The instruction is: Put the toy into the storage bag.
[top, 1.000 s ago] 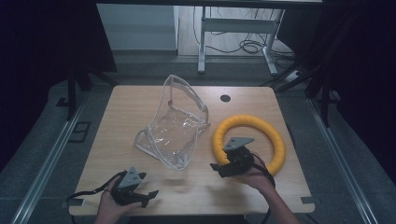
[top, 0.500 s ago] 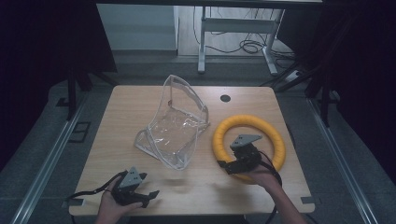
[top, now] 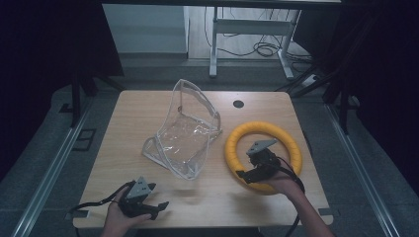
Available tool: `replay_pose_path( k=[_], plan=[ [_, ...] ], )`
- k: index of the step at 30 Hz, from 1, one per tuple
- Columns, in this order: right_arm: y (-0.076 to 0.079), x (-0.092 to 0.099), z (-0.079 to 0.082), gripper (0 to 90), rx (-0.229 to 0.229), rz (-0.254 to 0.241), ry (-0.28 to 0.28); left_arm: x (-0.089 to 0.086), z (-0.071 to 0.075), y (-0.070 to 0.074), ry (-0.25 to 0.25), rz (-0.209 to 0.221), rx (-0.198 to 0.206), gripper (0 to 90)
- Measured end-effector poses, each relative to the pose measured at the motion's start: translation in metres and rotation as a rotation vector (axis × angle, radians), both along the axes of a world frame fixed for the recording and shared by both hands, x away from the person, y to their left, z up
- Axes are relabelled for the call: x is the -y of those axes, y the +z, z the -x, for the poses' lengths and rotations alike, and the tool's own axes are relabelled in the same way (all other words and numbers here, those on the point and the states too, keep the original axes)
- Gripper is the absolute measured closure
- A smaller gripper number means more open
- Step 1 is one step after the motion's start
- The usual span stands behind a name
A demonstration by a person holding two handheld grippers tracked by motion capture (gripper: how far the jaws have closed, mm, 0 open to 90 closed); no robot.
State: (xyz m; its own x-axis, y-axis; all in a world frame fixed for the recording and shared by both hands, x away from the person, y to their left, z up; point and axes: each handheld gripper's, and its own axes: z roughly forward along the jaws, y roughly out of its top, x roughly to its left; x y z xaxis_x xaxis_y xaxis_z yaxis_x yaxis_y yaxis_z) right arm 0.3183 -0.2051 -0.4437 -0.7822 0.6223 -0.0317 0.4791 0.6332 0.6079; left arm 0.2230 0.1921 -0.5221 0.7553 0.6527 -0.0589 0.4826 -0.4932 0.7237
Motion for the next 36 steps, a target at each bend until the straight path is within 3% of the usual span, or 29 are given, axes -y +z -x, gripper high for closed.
replay_pose_path(
  k=[12, 16, 21, 24, 36],
  plan=[
    [-0.005, 0.008, -0.004, 25.4, -0.059, 0.076, 0.015, 0.0, 0.0, 0.0, 0.001, 0.006, -0.004, 19.5],
    [-0.012, 0.007, -0.005, 25.6, -0.105, 0.133, 0.036, 0.0, -0.001, 0.0, 0.001, 0.005, -0.004, 19.6],
    [-0.018, 0.005, -0.006, 28.0, -0.103, 0.188, 0.05, 0.001, -0.001, -0.001, -0.003, -0.001, -0.008, 19.6],
    [-0.022, 0.004, -0.007, 28.5, -0.133, 0.226, 0.066, 0.001, -0.001, -0.001, -0.003, 0.001, -0.01, 19.6],
    [-0.037, 0.007, -0.012, 32.3, -0.192, 0.282, 0.084, 0.001, -0.001, -0.002, -0.003, 0.0, -0.01, 19.5]
  ],
)
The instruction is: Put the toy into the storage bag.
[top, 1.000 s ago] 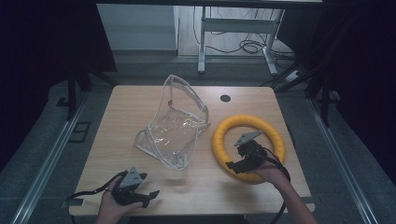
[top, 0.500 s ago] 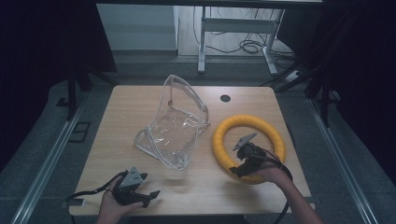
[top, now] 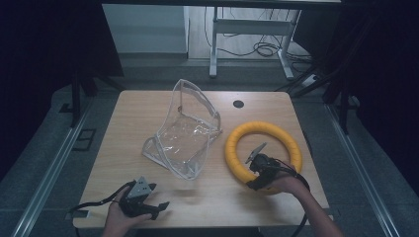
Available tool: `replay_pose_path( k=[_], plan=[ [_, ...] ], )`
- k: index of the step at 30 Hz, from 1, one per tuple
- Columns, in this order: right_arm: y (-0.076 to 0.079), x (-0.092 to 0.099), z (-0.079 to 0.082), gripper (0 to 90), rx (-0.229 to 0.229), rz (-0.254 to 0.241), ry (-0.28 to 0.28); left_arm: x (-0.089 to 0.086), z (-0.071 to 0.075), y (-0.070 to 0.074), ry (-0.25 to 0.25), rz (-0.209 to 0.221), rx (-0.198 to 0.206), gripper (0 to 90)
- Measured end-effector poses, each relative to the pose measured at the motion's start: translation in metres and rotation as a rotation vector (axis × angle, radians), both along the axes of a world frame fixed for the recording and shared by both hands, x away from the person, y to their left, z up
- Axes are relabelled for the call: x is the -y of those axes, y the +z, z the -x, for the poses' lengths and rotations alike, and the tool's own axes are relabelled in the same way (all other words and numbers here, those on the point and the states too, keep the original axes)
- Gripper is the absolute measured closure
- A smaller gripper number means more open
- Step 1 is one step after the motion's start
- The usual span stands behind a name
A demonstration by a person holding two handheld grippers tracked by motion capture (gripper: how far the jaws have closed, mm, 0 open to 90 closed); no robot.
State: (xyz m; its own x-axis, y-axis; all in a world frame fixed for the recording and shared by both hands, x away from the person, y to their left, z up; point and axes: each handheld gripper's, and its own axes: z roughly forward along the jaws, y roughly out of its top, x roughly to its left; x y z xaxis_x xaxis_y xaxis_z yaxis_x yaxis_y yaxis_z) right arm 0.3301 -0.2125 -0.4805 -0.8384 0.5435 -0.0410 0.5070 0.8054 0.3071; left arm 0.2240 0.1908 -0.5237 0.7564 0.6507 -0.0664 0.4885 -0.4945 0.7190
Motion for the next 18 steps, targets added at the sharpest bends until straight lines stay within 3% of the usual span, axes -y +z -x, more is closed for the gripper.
replay_pose_path(
  k=[7, 14, 18],
  plan=[
    [-0.011, -0.002, -0.002, 37.9, -0.025, 0.041, 0.043, -0.001, 0.0, 0.001, -0.002, 0.008, -0.002, 19.6],
    [-0.018, -0.011, -0.006, 43.7, -0.086, 0.08, 0.085, -0.001, 0.0, 0.002, 0.0, 0.005, 0.001, 19.6],
    [-0.018, -0.013, -0.008, 47.1, -0.086, 0.115, 0.101, -0.001, 0.0, 0.002, 0.0, 0.002, 0.001, 19.6]
  ],
)
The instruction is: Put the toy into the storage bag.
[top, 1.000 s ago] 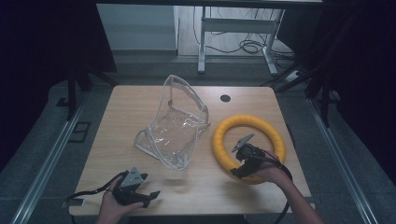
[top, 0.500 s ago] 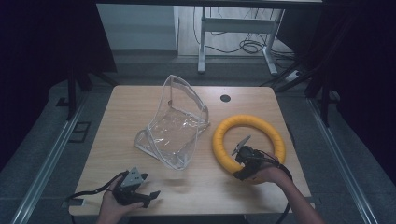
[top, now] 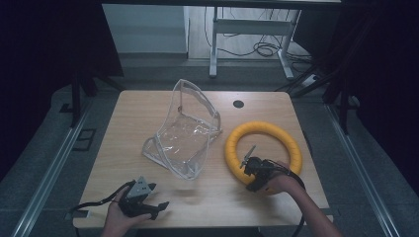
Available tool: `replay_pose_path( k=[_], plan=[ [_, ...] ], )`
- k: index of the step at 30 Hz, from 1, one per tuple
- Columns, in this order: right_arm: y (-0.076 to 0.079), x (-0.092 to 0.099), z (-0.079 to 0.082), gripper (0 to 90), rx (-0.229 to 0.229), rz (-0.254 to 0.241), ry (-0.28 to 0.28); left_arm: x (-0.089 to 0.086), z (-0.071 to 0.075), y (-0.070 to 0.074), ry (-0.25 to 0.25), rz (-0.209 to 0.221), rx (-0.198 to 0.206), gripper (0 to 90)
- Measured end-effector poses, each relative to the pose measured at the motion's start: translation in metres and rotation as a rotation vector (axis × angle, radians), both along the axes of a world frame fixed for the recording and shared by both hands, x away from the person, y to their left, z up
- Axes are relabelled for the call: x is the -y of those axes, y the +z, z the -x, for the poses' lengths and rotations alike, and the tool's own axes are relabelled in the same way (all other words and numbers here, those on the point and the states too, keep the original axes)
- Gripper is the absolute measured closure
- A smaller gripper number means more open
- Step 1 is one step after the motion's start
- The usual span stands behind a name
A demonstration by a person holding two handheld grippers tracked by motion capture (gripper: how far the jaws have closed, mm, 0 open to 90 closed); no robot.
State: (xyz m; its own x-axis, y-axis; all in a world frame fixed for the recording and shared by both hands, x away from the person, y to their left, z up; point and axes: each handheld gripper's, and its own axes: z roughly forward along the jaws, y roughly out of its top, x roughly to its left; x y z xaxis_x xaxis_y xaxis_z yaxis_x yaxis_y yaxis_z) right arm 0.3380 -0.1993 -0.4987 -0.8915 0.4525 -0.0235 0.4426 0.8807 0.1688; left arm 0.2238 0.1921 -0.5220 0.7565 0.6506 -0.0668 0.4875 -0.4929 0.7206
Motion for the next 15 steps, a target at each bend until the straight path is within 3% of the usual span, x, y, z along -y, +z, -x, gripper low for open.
replay_pose_path(
  k=[4, 10, 15],
  plan=[
    [-0.0019, -0.0003, -0.0046, 48.9, -0.036, -0.005, 0.007, 0.0001, 0.0001, -0.0004, -0.001, -0.005, 0.001, 19.6],
    [-0.0007, -0.0028, -0.0071, 50.5, -0.043, 0.027, 0.038, 0.0007, -0.0001, -0.0011, -0.002, -0.004, -0.001, 19.6],
    [-0.0001, -0.0023, -0.0076, 51.0, -0.05, 0.023, 0.035, -0.0003, 0.0002, -0.0001, -0.002, -0.008, 0.003, 19.6]
  ],
)
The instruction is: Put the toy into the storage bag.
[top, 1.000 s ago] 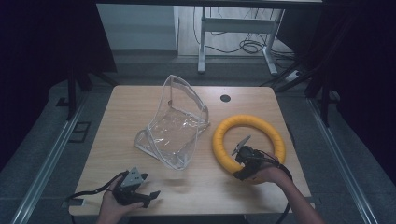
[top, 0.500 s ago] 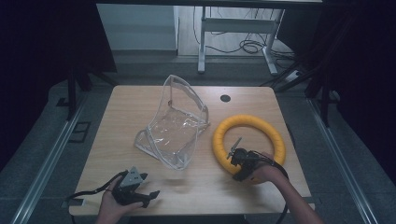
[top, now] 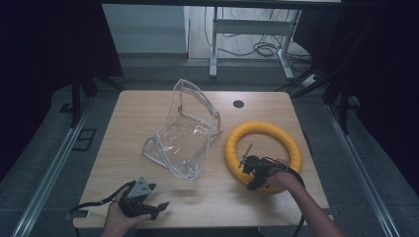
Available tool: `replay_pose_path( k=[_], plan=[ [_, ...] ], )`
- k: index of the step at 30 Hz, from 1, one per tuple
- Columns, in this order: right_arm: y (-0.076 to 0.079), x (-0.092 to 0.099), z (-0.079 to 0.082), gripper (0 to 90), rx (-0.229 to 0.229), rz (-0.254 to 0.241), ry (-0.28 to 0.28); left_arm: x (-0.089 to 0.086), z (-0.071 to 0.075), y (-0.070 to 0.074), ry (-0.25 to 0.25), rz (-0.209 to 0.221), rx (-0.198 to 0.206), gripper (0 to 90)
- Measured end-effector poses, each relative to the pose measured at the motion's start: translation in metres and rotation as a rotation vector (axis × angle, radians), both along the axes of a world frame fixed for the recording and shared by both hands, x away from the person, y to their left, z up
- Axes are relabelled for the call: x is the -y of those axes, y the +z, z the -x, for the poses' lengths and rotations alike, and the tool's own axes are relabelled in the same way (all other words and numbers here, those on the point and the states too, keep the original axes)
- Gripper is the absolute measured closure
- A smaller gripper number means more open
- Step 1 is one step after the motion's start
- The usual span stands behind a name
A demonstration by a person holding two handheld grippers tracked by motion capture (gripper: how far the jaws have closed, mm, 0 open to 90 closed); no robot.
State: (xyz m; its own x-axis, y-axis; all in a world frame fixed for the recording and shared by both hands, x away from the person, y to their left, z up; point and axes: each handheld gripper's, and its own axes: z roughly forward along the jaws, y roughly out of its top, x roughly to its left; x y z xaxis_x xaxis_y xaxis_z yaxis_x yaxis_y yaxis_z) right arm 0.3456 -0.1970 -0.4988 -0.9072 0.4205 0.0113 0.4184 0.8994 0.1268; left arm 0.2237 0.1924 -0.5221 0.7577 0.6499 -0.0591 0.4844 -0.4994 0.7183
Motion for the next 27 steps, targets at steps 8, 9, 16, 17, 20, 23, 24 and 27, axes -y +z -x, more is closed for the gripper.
replay_pose_path(
  k=[8, 9, 16, 17, 20, 23, 24, 27],
  plan=[
    [0.023, 0.016, -0.007, 51.4, -0.017, -0.154, -0.033, -0.001, 0.0, 0.001, 0.003, 0.002, 0.007, 19.6],
    [0.028, 0.019, -0.007, 51.4, -0.019, -0.184, -0.048, -0.001, 0.0, 0.002, 0.003, 0.001, 0.008, 19.6],
    [0.055, 0.049, -0.012, 51.7, 0.015, -0.413, -0.124, -0.002, 0.0, 0.002, 0.005, 0.005, 0.011, 19.6],
    [0.056, 0.05, -0.012, 51.7, 0.022, -0.421, -0.124, -0.002, 0.0, 0.003, 0.005, 0.002, 0.011, 19.6],
    [0.059, 0.052, -0.011, 51.7, 0.032, -0.428, -0.13, -0.002, -0.001, 0.003, 0.005, 0.005, 0.011, 19.6],
    [0.063, 0.054, -0.01, 51.8, 0.04, -0.447, -0.139, -0.002, -0.001, 0.003, 0.007, 0.005, 0.011, 19.5],
    [0.064, 0.056, -0.01, 51.8, 0.038, -0.454, -0.142, -0.002, -0.001, 0.003, 0.006, 0.004, 0.01, 19.6],
    [0.07, 0.061, -0.011, 51.8, 0.046, -0.482, -0.154, -0.003, -0.001, 0.003, 0.007, 0.005, 0.012, 19.5]
  ],
)
